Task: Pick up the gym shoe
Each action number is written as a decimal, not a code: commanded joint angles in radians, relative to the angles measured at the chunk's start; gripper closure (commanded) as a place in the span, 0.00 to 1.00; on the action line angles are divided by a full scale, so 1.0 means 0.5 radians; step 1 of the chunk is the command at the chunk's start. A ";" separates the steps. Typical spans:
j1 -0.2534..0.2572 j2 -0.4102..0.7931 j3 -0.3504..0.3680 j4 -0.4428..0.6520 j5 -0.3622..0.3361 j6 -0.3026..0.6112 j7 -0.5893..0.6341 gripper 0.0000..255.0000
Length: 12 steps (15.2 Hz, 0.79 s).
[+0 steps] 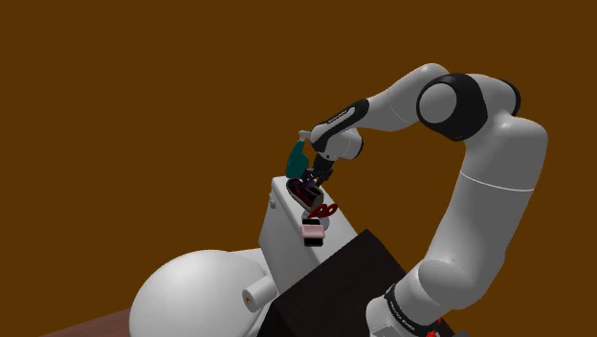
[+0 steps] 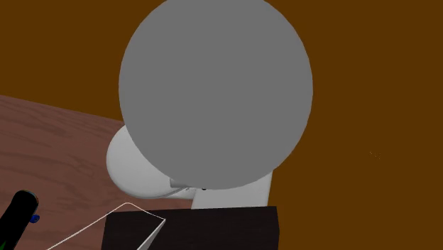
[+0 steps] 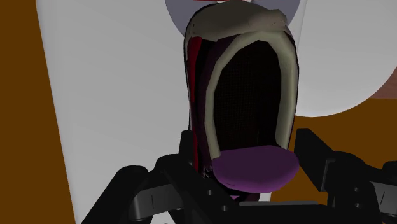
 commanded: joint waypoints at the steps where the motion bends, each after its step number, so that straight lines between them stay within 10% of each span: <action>1: 0.000 0.001 0.000 -0.003 0.000 0.005 0.000 1.00; 12: 0.040 -0.246 -0.066 0.003 -0.150 -0.231 0.130 1.00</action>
